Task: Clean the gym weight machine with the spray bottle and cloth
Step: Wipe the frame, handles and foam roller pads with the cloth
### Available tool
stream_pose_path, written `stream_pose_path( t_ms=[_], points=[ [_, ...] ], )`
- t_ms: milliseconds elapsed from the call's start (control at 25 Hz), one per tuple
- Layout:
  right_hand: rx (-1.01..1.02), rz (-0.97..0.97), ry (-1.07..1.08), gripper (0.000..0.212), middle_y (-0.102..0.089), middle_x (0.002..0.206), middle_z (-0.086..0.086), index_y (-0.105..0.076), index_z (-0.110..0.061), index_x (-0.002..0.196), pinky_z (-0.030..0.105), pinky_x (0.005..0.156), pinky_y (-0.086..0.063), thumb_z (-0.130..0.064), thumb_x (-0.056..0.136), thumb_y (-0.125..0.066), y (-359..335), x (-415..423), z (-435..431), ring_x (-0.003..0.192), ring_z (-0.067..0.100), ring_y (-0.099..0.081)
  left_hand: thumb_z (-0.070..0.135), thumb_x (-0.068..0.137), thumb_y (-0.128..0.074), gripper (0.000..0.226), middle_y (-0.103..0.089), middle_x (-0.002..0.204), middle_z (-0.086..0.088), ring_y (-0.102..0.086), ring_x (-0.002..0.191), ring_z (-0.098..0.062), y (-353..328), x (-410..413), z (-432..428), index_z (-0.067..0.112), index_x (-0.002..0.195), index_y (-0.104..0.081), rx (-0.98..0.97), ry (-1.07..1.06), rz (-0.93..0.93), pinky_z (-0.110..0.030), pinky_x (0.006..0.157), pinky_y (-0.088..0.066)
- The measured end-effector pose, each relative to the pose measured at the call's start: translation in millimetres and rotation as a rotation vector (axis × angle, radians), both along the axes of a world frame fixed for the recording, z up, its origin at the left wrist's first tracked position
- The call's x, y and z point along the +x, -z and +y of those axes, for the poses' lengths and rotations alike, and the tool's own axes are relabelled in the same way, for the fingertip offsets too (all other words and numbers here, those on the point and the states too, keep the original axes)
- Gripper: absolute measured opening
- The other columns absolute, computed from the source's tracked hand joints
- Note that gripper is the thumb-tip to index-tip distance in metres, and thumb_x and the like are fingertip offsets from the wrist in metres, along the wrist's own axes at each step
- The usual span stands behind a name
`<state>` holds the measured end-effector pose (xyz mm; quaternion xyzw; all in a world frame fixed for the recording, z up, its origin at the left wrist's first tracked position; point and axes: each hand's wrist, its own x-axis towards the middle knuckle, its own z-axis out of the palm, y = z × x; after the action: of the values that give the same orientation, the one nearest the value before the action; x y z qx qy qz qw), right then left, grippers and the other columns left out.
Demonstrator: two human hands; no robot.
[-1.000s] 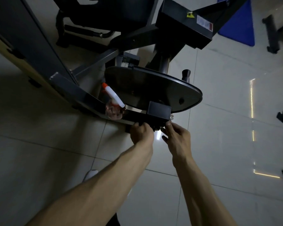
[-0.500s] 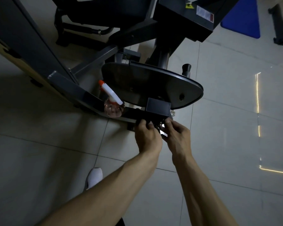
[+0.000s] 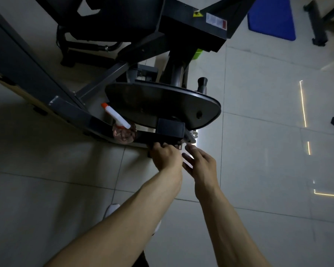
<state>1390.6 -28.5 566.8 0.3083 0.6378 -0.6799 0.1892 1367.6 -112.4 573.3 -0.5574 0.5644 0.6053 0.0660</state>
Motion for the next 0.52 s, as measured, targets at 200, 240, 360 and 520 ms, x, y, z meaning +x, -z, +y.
stream_pose_path(
  t_ms=[200, 240, 360, 520],
  points=[
    [-0.144, -0.087, -0.015, 0.026, -0.075, 0.112, 0.002, -0.071, -0.019, 0.121, 0.025, 0.076, -0.059, -0.027, 0.108, -0.05, -5, 11, 24, 0.092, 0.008, -0.075, 0.011, 0.104, -0.037, 0.046, -0.045, 0.152, -0.01, -0.056, 0.129, -0.03, -24, 3, 45, 0.016, 0.149, -0.041, -0.009, 0.131, 0.075, -0.042, 0.109, -0.046],
    [-0.197, -0.116, 0.001, 0.029, -0.076, 0.103, 0.006, -0.071, -0.018, 0.114, 0.026, 0.073, -0.057, -0.031, 0.109, -0.046, -11, 12, 27, 0.083, 0.009, -0.075, 0.011, 0.104, -0.038, 0.047, -0.036, 0.16, -0.01, -0.051, 0.135, -0.029, -30, 8, 55, 0.016, 0.151, -0.038, -0.03, 0.201, 0.102, -0.04, 0.113, -0.042],
    [-0.291, -0.127, 0.073, 0.052, -0.074, 0.099, 0.025, -0.061, 0.001, 0.12, 0.038, 0.095, -0.054, -0.041, 0.111, -0.034, -26, 22, 24, 0.091, 0.029, -0.075, 0.022, 0.108, -0.036, 0.05, 0.004, 0.171, 0.001, -0.031, 0.15, -0.025, -44, 25, 62, 0.012, 0.156, -0.03, -0.026, 0.375, 0.149, -0.038, 0.121, -0.027],
    [-0.231, -0.161, 0.33, 0.04, -0.062, 0.125, 0.035, -0.046, 0.016, 0.139, 0.037, 0.105, -0.051, -0.009, 0.107, -0.041, -13, 33, 2, 0.123, 0.04, -0.062, 0.057, 0.1, -0.029, 0.056, -0.027, 0.166, 0.007, -0.029, 0.151, -0.018, -31, 59, 30, 0.031, 0.141, -0.056, -0.076, 0.632, 0.267, -0.045, 0.123, -0.027]
  ],
)
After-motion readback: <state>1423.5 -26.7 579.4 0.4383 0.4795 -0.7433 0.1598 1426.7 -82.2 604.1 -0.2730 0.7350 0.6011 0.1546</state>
